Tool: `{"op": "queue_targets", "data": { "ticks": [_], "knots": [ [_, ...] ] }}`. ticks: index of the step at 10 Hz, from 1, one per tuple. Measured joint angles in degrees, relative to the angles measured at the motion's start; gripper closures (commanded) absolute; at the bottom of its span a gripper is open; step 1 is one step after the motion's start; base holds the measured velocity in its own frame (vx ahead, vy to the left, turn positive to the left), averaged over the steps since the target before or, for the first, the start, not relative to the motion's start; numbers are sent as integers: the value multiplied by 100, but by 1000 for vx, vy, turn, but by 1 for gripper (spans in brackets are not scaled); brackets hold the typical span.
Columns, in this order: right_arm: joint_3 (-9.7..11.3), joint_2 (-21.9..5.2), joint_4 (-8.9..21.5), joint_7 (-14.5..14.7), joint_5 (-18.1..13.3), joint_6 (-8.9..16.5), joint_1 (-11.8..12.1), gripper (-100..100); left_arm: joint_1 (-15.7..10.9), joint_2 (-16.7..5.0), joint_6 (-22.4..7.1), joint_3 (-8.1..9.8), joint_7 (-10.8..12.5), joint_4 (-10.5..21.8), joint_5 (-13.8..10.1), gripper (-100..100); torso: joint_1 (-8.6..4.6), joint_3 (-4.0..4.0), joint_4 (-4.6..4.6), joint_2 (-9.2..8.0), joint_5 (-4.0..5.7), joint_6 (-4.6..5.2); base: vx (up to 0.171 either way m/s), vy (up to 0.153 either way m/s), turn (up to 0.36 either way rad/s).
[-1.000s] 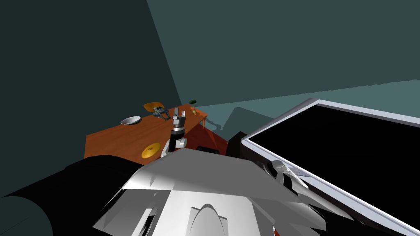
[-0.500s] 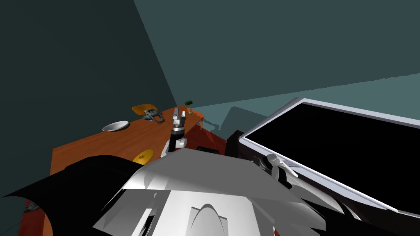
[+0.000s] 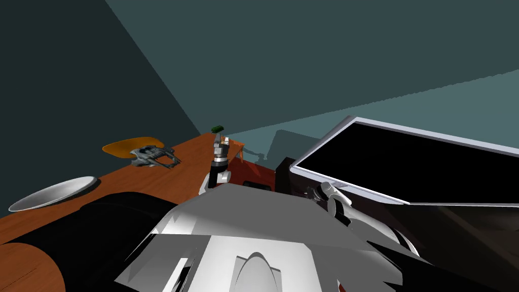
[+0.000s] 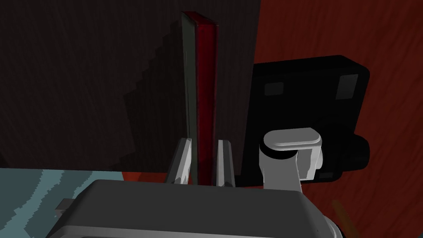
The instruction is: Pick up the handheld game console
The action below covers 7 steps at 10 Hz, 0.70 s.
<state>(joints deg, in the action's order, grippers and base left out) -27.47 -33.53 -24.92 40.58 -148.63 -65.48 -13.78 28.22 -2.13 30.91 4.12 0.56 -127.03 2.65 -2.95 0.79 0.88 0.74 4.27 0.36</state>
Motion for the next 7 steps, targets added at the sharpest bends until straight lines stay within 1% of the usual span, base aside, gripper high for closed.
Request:
{"op": "queue_targets", "data": {
  "ticks": [1,2,3,4,5,6,7],
  "knots": [
    [16,1,-113,-20,-9,-27,-12,100,-1,0,0,0,0,0,0,0,-3,-8,-6,-10,0,-7,-11,-12,43],
    [20,43,-354,-75,-17,-79,55,100,-1,0,0,0,0,0,0,0,-2,-10,-6,-14,1,-5,102,17,-364],
    [182,84,-294,-22,-119,-101,-143,100,2,0,0,1,0,0,0,0,12,11,2,23,-2,2,138,51,-439],
    [358,129,-355,18,-180,-150,-293,100,2,0,0,0,0,0,0,0,25,23,6,42,-6,-5,80,33,-441],
    [430,166,-443,26,-192,-182,-361,100,2,0,0,0,0,0,0,0,18,18,9,30,-7,4,19,14,-154],
    [449,141,-342,70,-190,-148,-431,100,-1,0,0,0,0,0,0,0,7,6,3,9,-3,-4,89,31,-343],
    [598,121,179,290,-266,41,-789,100,2,0,0,0,0,0,0,0,13,17,7,29,-3,1,108,60,-423]
  ]
}}
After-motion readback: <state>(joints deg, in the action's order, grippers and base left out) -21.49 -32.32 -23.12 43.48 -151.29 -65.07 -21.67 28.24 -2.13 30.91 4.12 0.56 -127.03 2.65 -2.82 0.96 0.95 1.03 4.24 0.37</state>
